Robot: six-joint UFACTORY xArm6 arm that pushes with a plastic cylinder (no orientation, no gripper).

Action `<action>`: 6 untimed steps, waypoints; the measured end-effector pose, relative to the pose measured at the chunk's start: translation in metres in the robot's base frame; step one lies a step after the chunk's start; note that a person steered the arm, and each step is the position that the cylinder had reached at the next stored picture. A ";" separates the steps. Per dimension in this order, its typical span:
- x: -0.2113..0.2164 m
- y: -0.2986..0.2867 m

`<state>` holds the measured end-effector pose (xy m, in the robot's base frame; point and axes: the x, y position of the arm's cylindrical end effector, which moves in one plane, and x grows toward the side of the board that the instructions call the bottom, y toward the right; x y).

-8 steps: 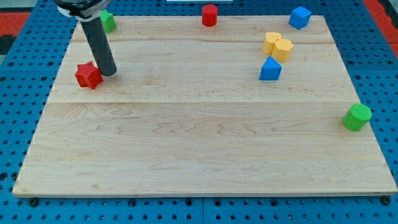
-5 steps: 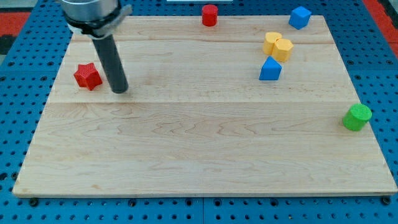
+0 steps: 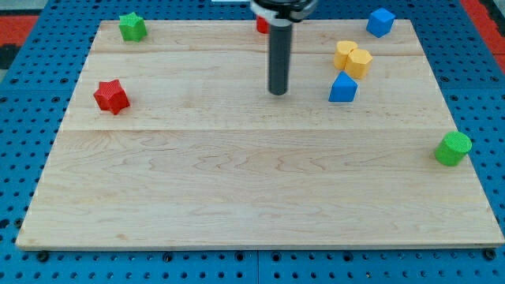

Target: Push the blue triangle to the center right of the board

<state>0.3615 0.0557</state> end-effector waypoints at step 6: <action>-0.008 0.146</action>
<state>0.3533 0.2019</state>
